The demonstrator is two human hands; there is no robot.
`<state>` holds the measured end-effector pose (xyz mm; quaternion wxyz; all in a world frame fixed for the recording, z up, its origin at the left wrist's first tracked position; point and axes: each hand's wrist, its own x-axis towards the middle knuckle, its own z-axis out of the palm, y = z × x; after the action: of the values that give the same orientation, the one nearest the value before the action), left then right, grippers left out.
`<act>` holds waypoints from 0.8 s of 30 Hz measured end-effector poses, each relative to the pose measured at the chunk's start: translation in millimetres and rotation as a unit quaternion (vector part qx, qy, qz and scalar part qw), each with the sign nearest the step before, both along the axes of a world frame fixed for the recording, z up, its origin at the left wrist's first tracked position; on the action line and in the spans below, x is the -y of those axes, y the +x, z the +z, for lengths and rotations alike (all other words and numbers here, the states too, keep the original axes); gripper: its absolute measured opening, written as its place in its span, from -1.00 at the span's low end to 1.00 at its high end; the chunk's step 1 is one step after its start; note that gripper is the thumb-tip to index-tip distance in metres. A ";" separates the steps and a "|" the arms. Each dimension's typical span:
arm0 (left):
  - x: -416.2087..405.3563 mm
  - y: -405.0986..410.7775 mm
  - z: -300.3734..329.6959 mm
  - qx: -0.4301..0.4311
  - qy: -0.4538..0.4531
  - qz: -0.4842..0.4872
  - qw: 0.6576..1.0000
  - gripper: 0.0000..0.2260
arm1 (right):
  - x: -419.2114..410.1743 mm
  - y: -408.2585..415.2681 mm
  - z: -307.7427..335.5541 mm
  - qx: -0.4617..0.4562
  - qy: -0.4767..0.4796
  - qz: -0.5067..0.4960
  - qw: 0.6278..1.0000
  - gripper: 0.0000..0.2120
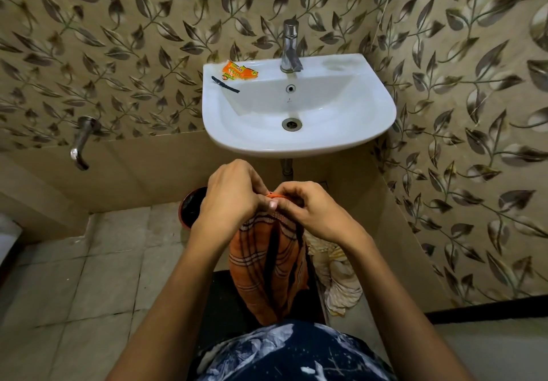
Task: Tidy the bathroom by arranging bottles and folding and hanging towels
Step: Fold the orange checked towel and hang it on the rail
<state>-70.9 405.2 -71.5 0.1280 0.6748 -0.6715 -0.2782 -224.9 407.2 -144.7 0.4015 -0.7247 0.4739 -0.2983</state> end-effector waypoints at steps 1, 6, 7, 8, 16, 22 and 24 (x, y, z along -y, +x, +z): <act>-0.1 0.5 0.1 -0.001 -0.005 0.005 1.000 -0.89 | 0.4 0.0 -1.8 0.002 0.006 0.006 1.000 -0.93; -2.2 4.7 4.7 -0.012 -0.053 0.018 0.998 -0.92 | -1.1 -5.3 -16.3 -0.049 0.039 0.018 0.998 -0.83; -2.3 6.7 6.3 -0.016 -0.066 0.024 0.997 -0.93 | -1.1 -6.5 -21.1 -0.072 0.046 0.014 0.996 -0.84; -2.3 9.2 7.8 -0.019 -0.079 0.032 0.996 -0.93 | -1.7 -7.6 -25.0 -0.091 0.054 0.008 0.994 -0.85; 0.6 21.9 14.0 -0.021 -0.088 0.103 0.991 -0.84 | -9.5 2.9 -17.0 -0.087 0.023 0.010 0.996 -0.69; 0.5 17.0 9.3 -0.011 -0.023 0.053 0.998 -0.60 | -15.5 16.1 -1.7 -0.034 -0.026 0.027 0.999 -0.78; -0.5 14.5 6.7 -0.019 0.013 0.018 1.000 -0.62 | -15.7 19.3 1.9 -0.022 -0.040 0.026 0.999 -0.79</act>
<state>-56.4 405.7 -64.7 0.1369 0.6827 -0.6532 -0.2974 -205.6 422.9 -142.8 0.3692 -0.7590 0.4509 -0.2905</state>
